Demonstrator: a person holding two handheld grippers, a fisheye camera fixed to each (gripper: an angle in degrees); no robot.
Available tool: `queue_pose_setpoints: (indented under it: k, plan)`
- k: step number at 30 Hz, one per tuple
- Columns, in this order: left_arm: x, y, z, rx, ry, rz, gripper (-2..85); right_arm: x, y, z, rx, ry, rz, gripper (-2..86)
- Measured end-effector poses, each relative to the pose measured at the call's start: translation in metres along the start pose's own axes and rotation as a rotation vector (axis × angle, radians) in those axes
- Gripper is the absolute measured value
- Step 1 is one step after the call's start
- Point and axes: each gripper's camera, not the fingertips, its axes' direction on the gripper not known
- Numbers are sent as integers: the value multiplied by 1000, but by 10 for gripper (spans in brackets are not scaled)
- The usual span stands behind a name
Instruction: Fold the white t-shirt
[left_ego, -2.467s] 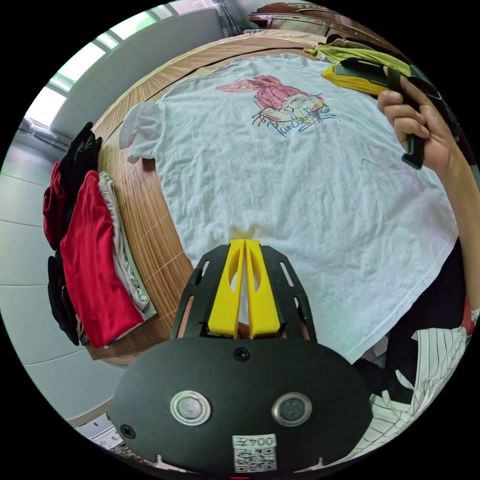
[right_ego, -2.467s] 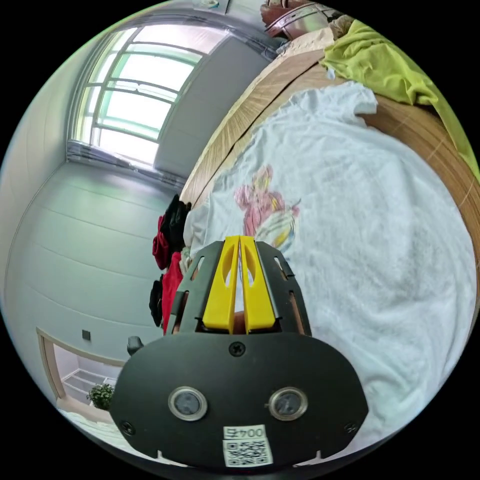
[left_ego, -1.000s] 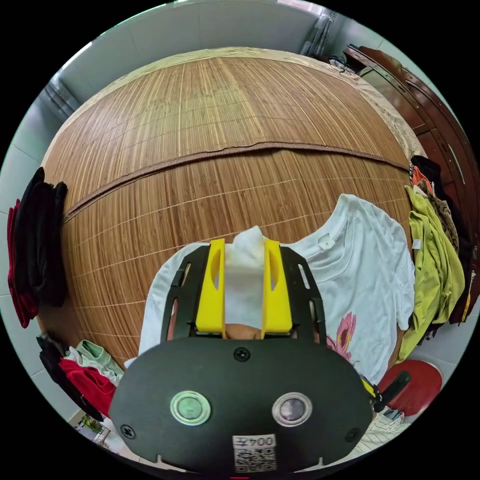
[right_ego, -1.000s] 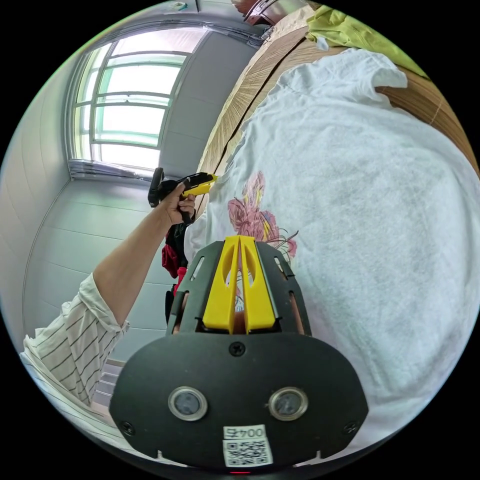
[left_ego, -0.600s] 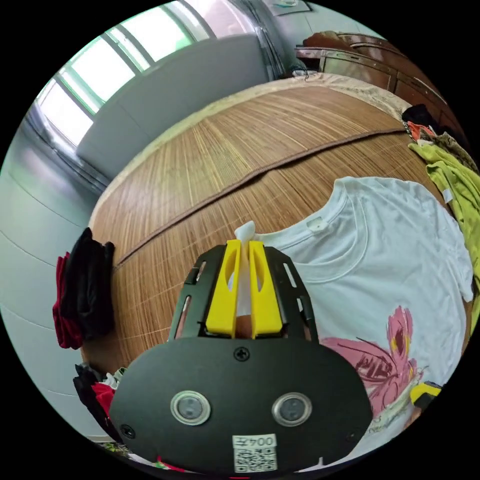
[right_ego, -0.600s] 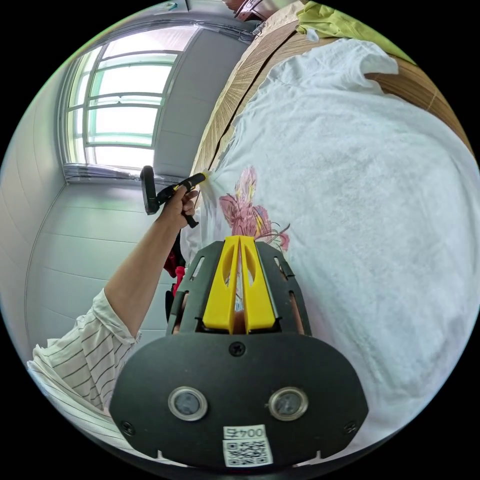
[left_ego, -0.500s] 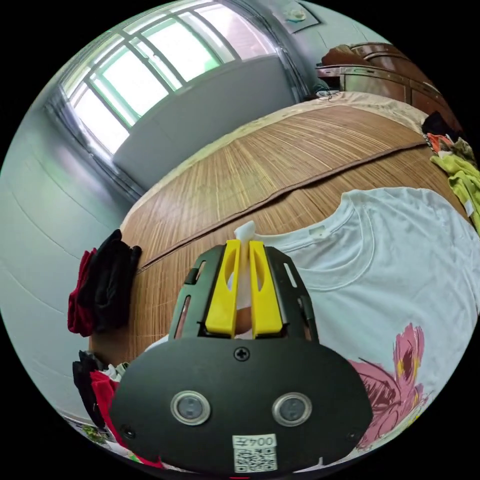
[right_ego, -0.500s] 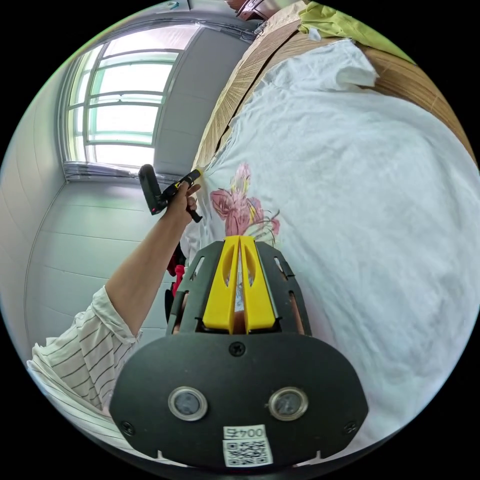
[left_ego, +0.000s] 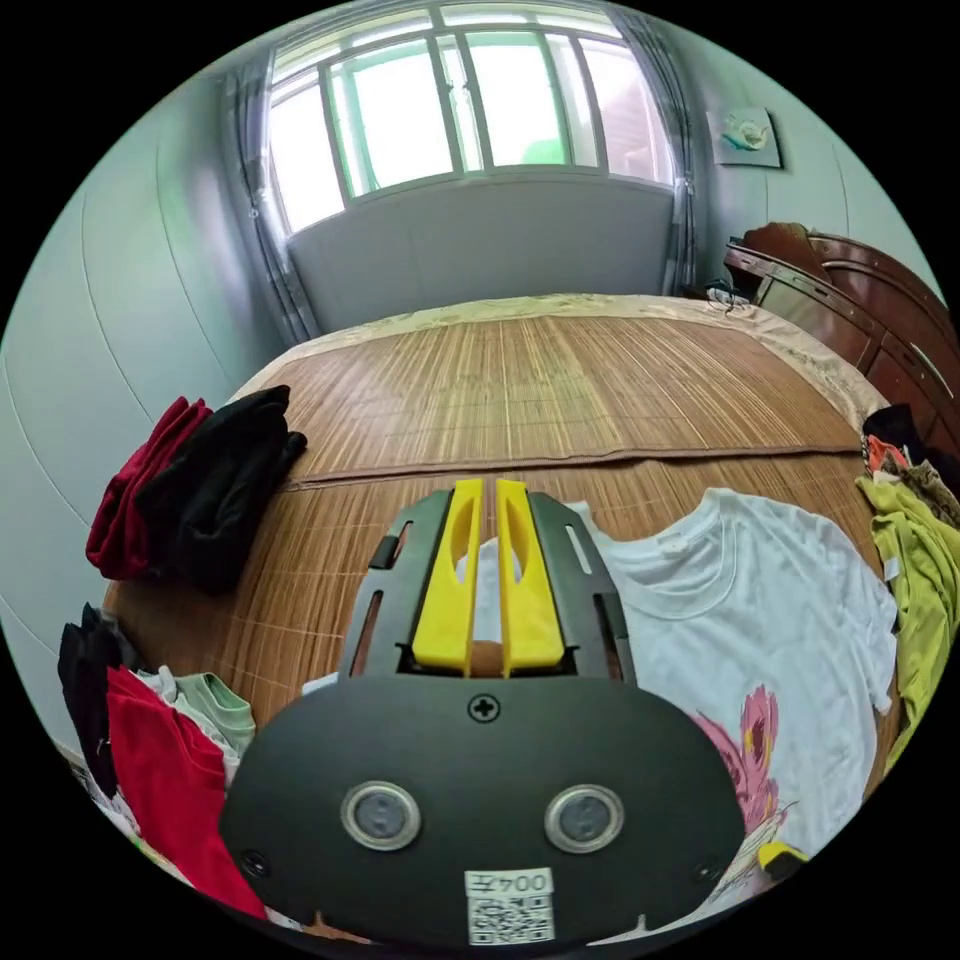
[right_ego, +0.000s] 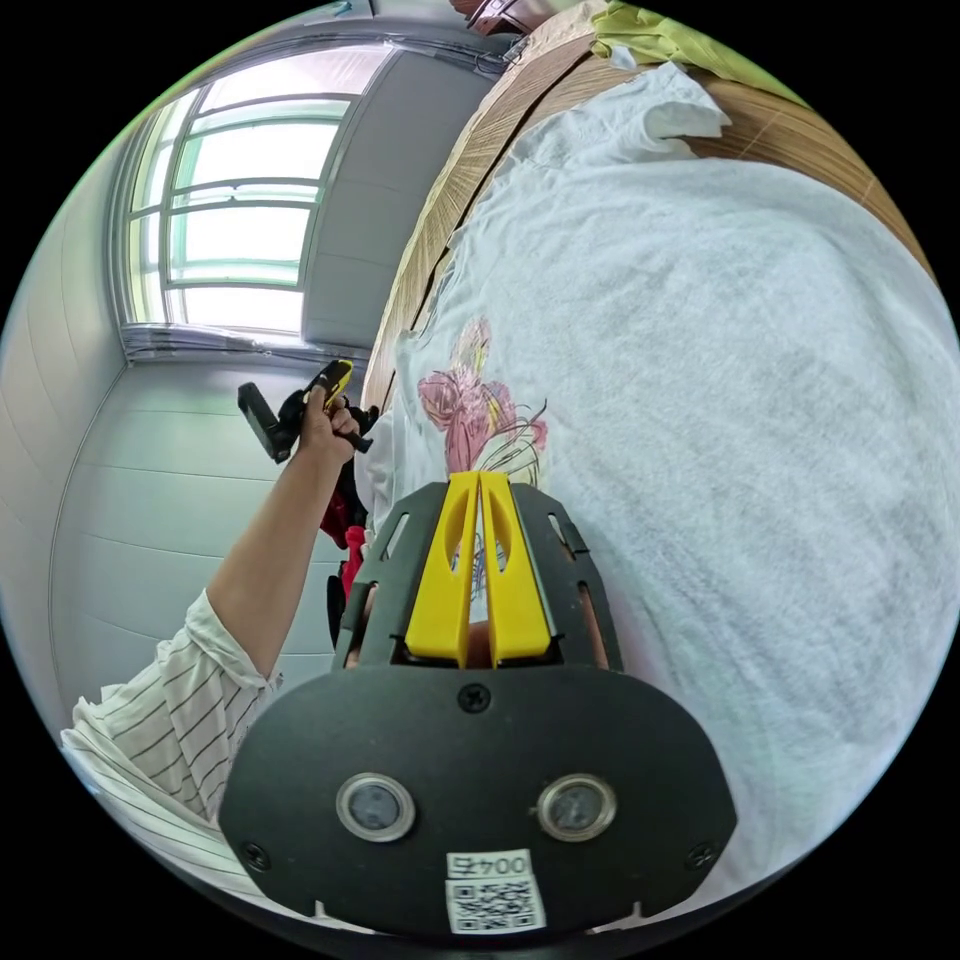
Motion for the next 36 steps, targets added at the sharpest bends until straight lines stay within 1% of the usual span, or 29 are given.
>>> queue_pose_setpoints:
  k: [2,4,6,7,8,9,11,12,13,14,15,16,17,18,19,21,23,25,27,28,31,34,36]
  plan:
    - [6,14,4,-75,15,63,9,-1,1,5,0,2,-2,-7]
    - [16,30,7,-109,38,133,8,-2,2,8,4,5,-3,-7]
    - [30,44,26,-189,48,212,7,-3,3,12,7,10,3,-7]
    - [33,46,33,-218,19,217,7,-3,4,15,5,17,7,-7]
    - [33,48,48,-285,-72,203,7,-3,4,19,1,29,12,-7]
    - [31,47,48,-254,-100,186,7,-3,5,20,0,36,12,-8]
    - [24,41,49,-290,-140,82,7,-4,4,25,5,55,18,-8]
    - [27,39,40,-257,-190,44,7,-4,3,25,8,57,20,-8]
    - [31,39,34,-219,-220,49,7,-5,3,27,15,54,25,-8]
    - [43,38,20,-136,-247,87,7,-7,3,28,20,48,24,-8]
    - [57,39,7,-49,-234,135,7,-8,4,29,23,46,22,-7]
    - [64,39,2,-9,-211,167,7,-12,4,29,37,51,14,-7]
    - [79,40,-4,39,-146,234,7,-17,6,27,64,69,3,-7]
    - [94,37,-5,35,-93,282,8,-20,6,25,83,84,-2,-7]
    - [100,36,-3,24,-79,292,8,-24,7,22,122,123,-10,-7]
    - [118,25,7,-49,24,305,8,-29,8,18,176,176,-6,-7]
    - [123,18,16,-114,65,268,8,-30,6,19,194,197,12,-7]
    - [126,14,20,-134,72,261,8,-29,4,26,176,224,37,-7]
    - [130,11,39,-270,106,277,6,-32,4,29,175,223,32,-7]
    - [130,12,43,-290,107,279,6,-37,3,33,167,243,20,-7]
    - [121,12,43,-268,99,232,6,-49,3,40,165,279,-8,-7]
    - [103,13,45,-252,120,136,6,-60,4,46,170,298,-21,-7]
    - [85,18,40,-231,151,18,6,-65,3,47,169,291,-18,-7]
